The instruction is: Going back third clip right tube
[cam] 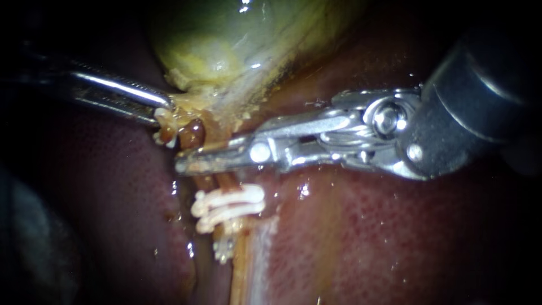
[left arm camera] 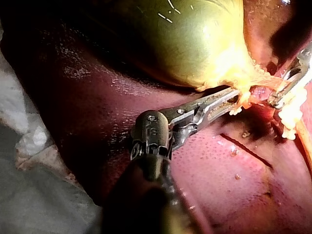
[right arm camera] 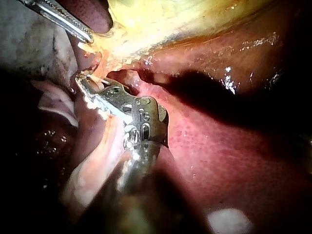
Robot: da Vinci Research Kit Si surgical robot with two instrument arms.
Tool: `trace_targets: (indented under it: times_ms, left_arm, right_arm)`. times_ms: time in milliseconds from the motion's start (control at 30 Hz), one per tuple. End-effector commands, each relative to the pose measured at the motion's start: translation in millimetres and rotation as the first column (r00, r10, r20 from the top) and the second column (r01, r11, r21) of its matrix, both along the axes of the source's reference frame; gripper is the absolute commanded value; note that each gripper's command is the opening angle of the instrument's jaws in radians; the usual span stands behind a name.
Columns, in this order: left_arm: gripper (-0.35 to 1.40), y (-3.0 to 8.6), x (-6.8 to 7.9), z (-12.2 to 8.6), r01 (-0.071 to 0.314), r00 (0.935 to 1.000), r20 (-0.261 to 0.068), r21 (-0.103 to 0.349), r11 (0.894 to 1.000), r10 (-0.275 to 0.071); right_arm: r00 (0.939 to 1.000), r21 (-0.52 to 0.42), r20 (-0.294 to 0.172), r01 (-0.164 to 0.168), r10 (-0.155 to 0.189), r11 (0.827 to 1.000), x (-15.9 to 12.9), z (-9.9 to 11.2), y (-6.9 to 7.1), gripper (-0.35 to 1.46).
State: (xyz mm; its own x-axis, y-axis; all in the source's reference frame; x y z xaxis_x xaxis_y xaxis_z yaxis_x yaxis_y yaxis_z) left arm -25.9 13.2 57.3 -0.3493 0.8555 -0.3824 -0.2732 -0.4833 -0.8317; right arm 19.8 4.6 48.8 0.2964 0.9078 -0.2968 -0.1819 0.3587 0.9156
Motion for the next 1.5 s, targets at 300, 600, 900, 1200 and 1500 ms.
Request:
trace_targets:
  times_ms: [300, 600, 900, 1200, 1500]
  left_arm:
    - [-0.35, 0.0, 0.0, 0.1, 0.001, 1.0000, -0.001, -0.001, 1.000, -0.001]
    - [-0.35, -0.1, 0.0, 0.1, 0.000, 1.0000, -0.001, -0.001, 1.000, 0.000]
    - [-0.35, -0.1, 0.2, 0.1, -0.001, 1.0000, 0.000, -0.002, 1.000, 0.001]
    - [-0.35, -0.2, 0.3, 0.1, -0.001, 1.0000, 0.000, -0.002, 1.000, 0.001]
    - [-0.35, -0.2, 0.6, 0.1, -0.003, 1.0000, 0.001, -0.002, 1.000, 0.003]
  right_arm:
    - [0.9986, -0.005, -0.044, 0.029, -0.029, 1.000, 0.1, 3.2, -1.8, 0.35]
    - [0.9955, -0.207, -0.058, 0.062, -0.075, 0.976, -1.0, 6.9, -3.6, 0.49]
    - [0.9900, -0.355, -0.069, 0.091, -0.123, 0.930, -5.3, 6.3, -4.0, 0.50]
    - [0.9893, -0.414, -0.073, 0.085, -0.126, 0.906, -9.8, 5.8, -3.9, 0.50]
    - [0.9808, -0.507, -0.093, 0.101, -0.171, 0.856, -14.1, 3.8, -2.4, 0.50]
